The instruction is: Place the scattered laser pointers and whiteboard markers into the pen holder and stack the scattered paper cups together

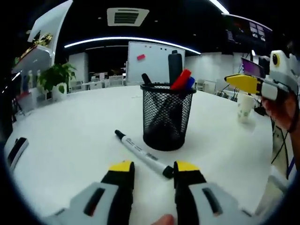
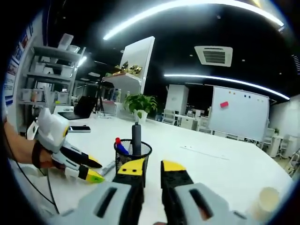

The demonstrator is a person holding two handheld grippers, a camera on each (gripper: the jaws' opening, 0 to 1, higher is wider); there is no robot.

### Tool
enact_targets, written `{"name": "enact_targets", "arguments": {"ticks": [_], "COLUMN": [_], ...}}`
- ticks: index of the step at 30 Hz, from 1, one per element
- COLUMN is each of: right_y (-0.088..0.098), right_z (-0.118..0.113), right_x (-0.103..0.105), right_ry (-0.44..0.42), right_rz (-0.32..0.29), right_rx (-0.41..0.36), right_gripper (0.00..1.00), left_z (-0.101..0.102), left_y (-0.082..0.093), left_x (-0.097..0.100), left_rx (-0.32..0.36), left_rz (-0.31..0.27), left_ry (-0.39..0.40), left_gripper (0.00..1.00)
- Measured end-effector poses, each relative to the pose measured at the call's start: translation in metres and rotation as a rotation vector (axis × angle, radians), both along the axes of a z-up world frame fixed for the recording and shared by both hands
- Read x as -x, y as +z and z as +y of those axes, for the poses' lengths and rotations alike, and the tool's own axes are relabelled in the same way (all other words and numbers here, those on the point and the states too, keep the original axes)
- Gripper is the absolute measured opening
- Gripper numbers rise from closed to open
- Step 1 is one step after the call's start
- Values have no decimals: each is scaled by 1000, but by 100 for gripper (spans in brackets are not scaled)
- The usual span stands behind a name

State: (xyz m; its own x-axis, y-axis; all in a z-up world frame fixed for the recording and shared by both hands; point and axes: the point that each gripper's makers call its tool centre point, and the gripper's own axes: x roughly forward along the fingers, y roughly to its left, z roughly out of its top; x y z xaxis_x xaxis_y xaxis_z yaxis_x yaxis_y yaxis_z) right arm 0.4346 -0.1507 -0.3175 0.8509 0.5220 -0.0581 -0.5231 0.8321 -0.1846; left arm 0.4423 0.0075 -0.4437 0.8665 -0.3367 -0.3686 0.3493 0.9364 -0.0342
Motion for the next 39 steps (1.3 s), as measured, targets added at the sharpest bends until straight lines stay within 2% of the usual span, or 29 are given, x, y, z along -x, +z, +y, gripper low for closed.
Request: {"name": "enact_targets", "arguments": {"ticks": [6,11,15,20,26,33,39], "right_y": [-2,-2,-2,-1,1,3,0], "right_z": [3,4,5,4,2,0,2], "right_x": [0,1,1,1,1,-1,-1], "right_ry": [9,11,13,11,9,1,2], "right_rz": [6,5,3,4,-2,0,4], "right_rx": [-1,-5,-3,-6,-8,-15,-2], "right_gripper": [13,13,13,13,12,12,12], "left_z": [9,13,17,23,31,44,44], "left_y": [2,5,5,7,8,8,8], "left_x": [7,10,11,11,9,6,6], "left_rx": [-33,-32,-35,-35,-39,-38,-37], "left_rz": [-9,-15,-21,-25,-29,-38,-57], "left_ry": [22,37,44,58,82,108,93], "left_gripper": [29,28,20,19,13,12,12]}}
